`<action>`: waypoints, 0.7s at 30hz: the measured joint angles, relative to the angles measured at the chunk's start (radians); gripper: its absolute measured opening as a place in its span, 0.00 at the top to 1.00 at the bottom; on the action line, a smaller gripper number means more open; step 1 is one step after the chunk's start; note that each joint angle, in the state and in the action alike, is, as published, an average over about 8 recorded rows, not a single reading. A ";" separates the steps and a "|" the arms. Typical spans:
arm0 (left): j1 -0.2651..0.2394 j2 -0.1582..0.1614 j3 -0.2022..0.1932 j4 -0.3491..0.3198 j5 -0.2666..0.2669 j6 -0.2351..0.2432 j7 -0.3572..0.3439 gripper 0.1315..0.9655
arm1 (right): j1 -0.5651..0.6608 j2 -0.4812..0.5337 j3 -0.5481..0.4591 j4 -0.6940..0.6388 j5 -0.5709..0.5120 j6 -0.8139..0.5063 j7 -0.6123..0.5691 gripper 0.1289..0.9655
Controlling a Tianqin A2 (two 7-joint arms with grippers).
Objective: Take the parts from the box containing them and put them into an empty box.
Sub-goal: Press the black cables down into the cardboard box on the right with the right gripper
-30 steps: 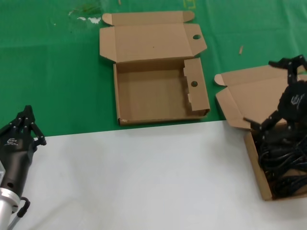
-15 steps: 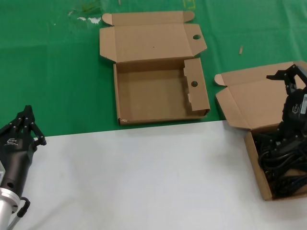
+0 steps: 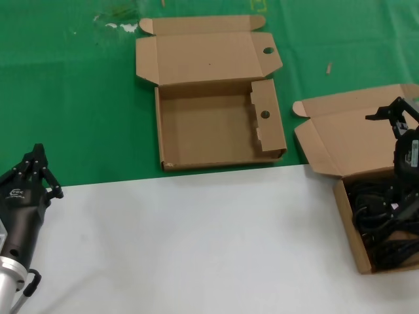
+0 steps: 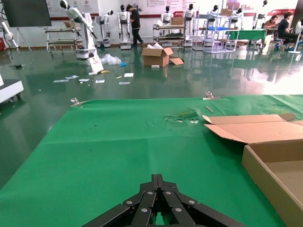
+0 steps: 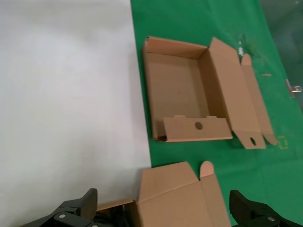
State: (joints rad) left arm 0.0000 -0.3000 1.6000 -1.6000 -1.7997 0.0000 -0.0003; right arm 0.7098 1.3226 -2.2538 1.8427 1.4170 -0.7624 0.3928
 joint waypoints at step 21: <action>0.000 0.000 0.000 0.000 0.000 0.000 0.000 0.99 | -0.240 -0.023 0.274 -0.035 -0.006 -0.169 -0.081 0.00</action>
State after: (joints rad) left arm 0.0000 -0.3000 1.6000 -1.6000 -1.7997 0.0000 -0.0003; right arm 0.4701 1.2995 -1.9793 1.8080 1.4110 -0.9317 0.3116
